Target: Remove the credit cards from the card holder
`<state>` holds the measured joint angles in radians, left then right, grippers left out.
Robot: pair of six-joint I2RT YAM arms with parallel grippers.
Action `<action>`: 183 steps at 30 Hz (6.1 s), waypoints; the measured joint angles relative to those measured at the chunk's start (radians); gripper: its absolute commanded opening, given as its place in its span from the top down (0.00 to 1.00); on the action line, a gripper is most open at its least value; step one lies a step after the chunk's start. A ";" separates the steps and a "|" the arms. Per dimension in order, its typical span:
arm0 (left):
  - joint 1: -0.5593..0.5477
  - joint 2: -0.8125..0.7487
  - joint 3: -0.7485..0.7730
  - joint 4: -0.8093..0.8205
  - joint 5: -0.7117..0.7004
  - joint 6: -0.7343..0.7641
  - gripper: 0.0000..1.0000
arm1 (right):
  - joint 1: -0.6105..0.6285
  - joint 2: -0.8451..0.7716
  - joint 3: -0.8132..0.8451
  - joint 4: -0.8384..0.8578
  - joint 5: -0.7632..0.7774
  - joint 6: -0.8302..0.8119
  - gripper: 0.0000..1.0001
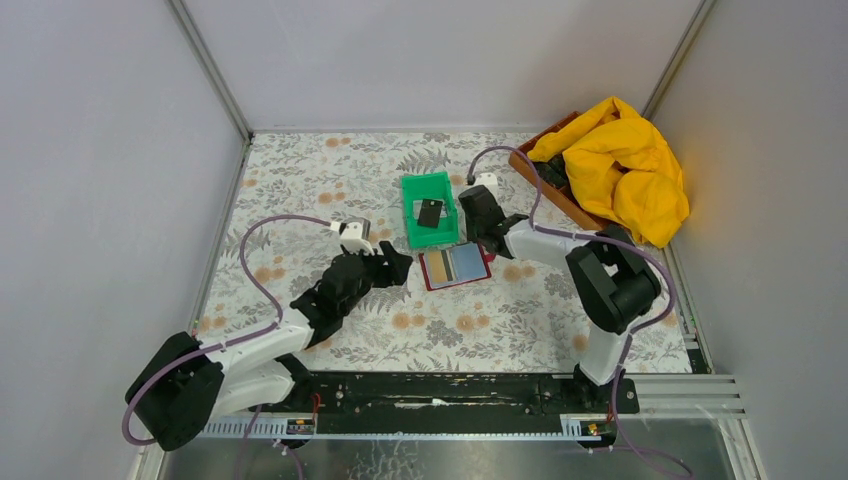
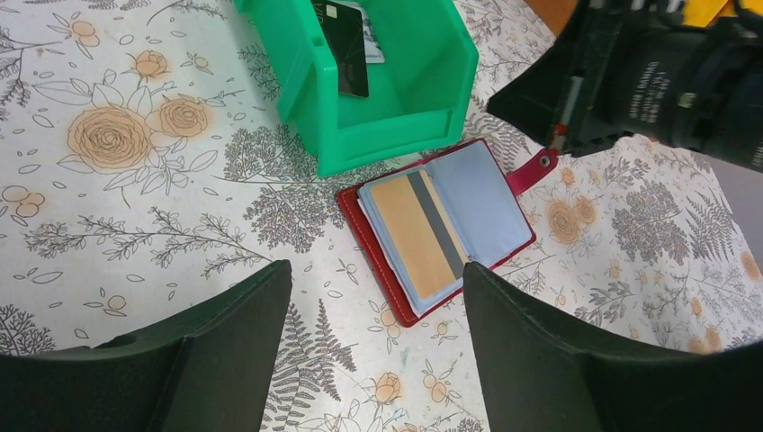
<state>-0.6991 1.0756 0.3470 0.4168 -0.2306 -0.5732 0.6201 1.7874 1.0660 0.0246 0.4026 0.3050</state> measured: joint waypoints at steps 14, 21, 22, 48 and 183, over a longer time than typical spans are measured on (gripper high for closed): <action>0.000 -0.003 -0.030 0.014 0.006 -0.010 0.23 | 0.000 0.060 -0.065 0.074 -0.147 0.049 1.00; 0.000 0.045 -0.030 0.048 0.029 -0.021 0.24 | 0.017 -0.068 -0.209 0.071 -0.188 0.071 1.00; 0.000 0.054 -0.030 0.055 0.035 -0.023 0.24 | 0.022 -0.085 -0.225 0.069 -0.189 0.074 1.00; -0.069 0.580 0.077 0.420 0.072 0.141 0.56 | 0.040 -0.019 -0.170 0.119 -0.343 0.066 1.00; -0.203 0.595 0.018 0.495 0.077 0.004 1.00 | -0.029 -0.198 -0.731 0.881 -0.918 0.522 0.61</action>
<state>-0.9016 1.6703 0.3653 0.9119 -0.1535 -0.5690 0.5915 1.5898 0.3351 0.9058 -0.5156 0.8268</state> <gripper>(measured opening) 0.009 0.392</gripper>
